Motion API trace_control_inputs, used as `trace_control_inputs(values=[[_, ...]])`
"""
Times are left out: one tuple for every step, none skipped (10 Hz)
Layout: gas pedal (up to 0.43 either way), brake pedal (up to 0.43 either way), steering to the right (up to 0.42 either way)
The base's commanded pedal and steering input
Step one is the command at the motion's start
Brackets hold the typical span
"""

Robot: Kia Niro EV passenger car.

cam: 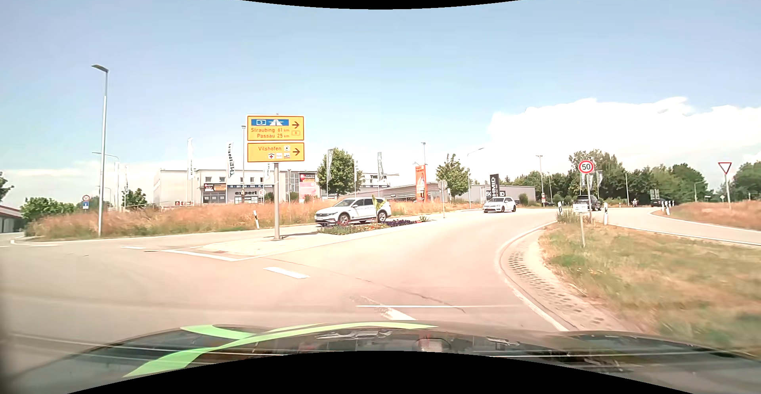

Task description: Follow the waypoints while adhering to traffic rules and regulations

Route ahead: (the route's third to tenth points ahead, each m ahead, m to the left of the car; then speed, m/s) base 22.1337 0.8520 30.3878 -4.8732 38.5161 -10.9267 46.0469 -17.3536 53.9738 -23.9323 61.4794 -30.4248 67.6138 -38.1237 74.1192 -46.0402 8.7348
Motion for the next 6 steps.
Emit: trace_control_inputs(values=[[0.24, 0.0, 0.055], [0.24, 0.0, 0.068], [0.24, 0.0, 0.08], [0.24, 0.0, 0.088], [0.248, 0.0, 0.096], [0.248, 0.0, 0.105]])
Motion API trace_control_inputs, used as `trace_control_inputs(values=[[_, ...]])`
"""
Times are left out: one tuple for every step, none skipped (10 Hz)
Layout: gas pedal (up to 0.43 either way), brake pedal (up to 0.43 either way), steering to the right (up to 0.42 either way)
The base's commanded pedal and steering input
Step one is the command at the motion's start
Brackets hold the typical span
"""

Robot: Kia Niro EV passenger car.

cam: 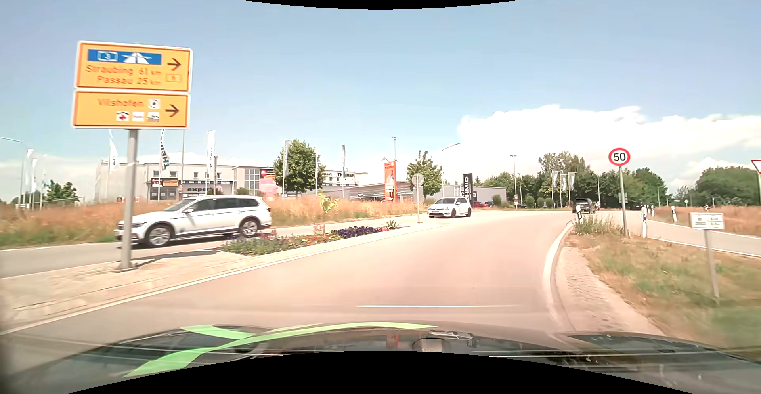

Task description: Follow the waypoints while adhering to traffic rules and regulations

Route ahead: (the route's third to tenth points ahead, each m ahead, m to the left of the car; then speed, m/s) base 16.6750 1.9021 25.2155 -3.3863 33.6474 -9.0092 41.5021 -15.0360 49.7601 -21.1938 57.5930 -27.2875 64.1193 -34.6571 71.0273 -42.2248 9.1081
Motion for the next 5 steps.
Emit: trace_control_inputs(values=[[0.248, 0.0, 0.113], [0.228, 0.0, 0.123], [0.228, 0.0, 0.132], [0.228, 0.0, 0.136], [0.228, 0.0, 0.136]])
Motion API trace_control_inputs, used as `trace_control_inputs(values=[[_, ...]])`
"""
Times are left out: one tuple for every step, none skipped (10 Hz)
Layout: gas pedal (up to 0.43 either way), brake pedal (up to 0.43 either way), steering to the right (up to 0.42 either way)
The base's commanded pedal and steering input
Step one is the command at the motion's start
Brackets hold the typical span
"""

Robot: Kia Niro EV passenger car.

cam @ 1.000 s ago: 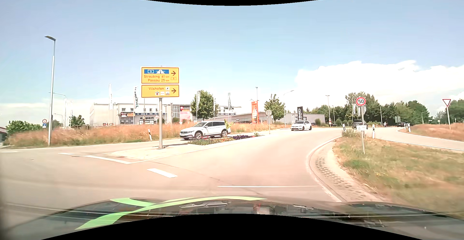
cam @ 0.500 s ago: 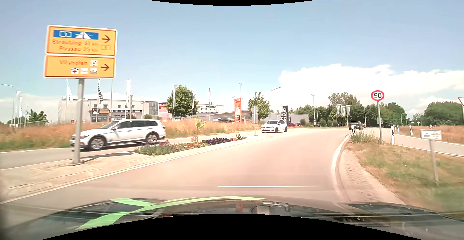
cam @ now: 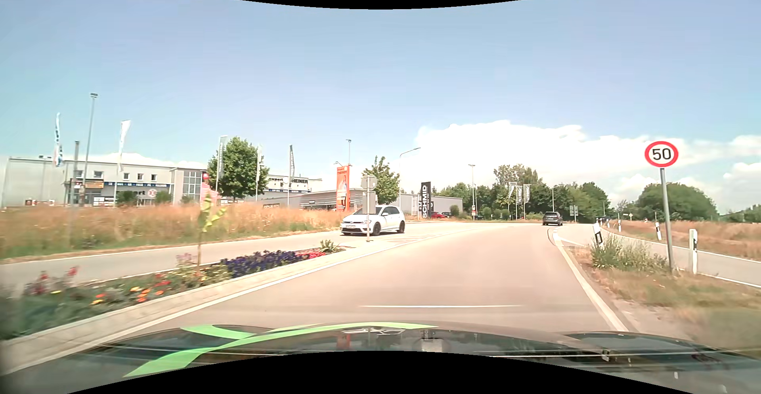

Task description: Follow the waypoints while adhering to traffic rules and regulations

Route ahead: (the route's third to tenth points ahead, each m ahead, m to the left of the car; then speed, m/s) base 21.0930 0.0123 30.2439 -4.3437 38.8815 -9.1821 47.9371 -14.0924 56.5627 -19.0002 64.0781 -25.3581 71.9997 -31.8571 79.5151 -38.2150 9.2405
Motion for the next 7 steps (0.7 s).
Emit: trace_control_inputs(values=[[0.228, 0.0, 0.135], [0.24, 0.0, 0.132], [0.24, 0.0, 0.127], [0.248, 0.0, 0.122], [0.26, 0.0, 0.117], [0.26, 0.0, 0.112], [0.28, 0.0, 0.104]])
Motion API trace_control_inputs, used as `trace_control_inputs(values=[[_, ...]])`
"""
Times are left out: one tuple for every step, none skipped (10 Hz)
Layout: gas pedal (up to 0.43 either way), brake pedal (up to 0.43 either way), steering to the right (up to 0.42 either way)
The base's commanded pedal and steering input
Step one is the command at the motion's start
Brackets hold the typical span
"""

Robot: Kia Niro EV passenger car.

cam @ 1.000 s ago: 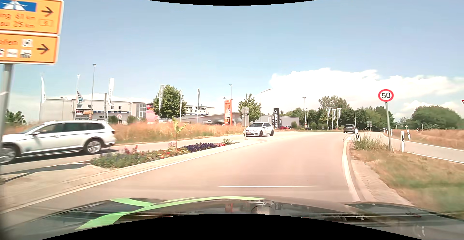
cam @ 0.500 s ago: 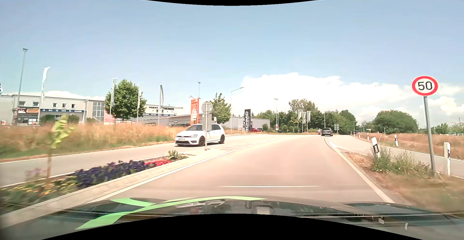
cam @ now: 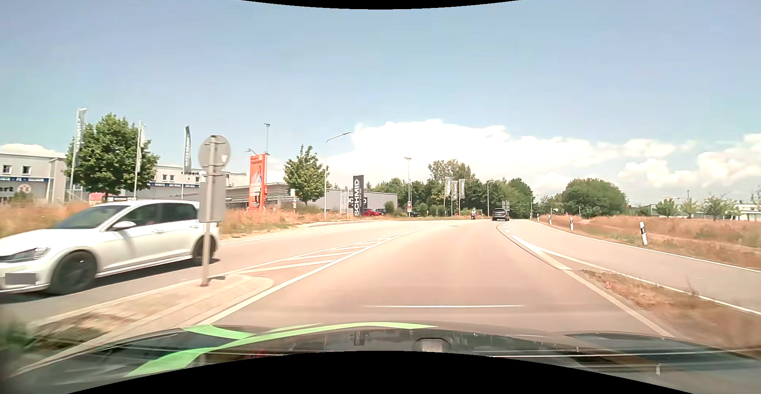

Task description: Follow the waypoints while adhering to traffic rules and regulations

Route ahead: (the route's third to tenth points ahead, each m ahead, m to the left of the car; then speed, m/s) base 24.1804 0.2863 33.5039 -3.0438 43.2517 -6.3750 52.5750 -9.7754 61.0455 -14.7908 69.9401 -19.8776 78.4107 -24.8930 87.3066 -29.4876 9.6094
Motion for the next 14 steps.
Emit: trace_control_inputs(values=[[0.287, 0.0, 0.096], [0.299, 0.0, 0.091], [0.299, 0.0, 0.081], [0.311, 0.0, 0.07], [0.319, 0.0, 0.059], [0.331, 0.0, 0.053], [0.339, 0.0, 0.046], [0.339, 0.0, 0.045], [0.35, 0.0, 0.043], [0.35, 0.0, 0.041], [0.35, 0.0, 0.038], [0.358, 0.0, 0.036], [0.37, 0.0, 0.034], [0.37, 0.0, 0.033]])
